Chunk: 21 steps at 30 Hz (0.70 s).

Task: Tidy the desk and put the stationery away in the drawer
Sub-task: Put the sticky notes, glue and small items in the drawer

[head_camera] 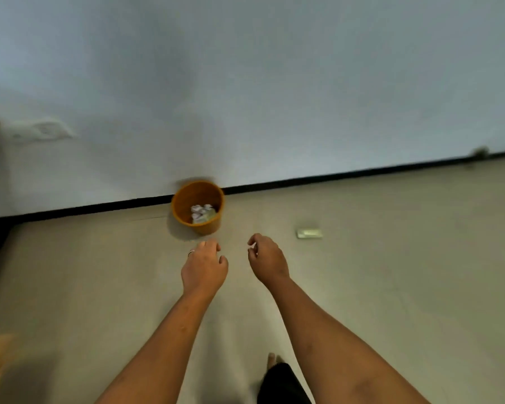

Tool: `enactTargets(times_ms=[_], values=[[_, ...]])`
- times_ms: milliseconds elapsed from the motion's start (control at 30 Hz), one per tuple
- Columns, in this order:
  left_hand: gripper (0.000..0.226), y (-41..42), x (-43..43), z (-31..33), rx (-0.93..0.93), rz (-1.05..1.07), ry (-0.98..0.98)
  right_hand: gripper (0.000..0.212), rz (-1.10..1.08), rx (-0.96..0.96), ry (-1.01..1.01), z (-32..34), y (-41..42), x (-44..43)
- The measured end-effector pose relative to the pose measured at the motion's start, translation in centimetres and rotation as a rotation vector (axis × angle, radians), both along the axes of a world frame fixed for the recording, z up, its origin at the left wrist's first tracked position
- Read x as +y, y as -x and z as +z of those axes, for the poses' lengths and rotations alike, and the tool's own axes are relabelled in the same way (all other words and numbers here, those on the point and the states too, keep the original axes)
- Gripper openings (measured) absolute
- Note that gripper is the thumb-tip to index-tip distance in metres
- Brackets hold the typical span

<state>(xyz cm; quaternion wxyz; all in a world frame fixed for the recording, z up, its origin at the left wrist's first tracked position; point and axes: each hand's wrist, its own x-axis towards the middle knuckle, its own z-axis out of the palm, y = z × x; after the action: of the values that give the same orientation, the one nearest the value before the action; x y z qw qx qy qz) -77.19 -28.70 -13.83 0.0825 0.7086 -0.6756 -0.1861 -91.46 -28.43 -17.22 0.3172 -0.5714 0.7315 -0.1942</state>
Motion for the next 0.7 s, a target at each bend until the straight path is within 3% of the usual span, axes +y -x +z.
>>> enactTargets(times_ms=[367,467,700], values=[[0.025,21.0,-1.2,-16.5,-0.151,-0.709,-0.18,0.022,-0.543,0.025,-0.305,-15.2,20.6,8.0],[0.023,25.0,-1.0,-24.2,-0.158,-0.896,-0.182,0.022,-0.723,-0.007,-0.37,-23.1,23.1,10.9],[0.024,28.4,0.5,-42.9,-0.209,-1.109,-0.322,0.019,-1.109,-0.142,-0.477,-42.9,24.8,16.5]])
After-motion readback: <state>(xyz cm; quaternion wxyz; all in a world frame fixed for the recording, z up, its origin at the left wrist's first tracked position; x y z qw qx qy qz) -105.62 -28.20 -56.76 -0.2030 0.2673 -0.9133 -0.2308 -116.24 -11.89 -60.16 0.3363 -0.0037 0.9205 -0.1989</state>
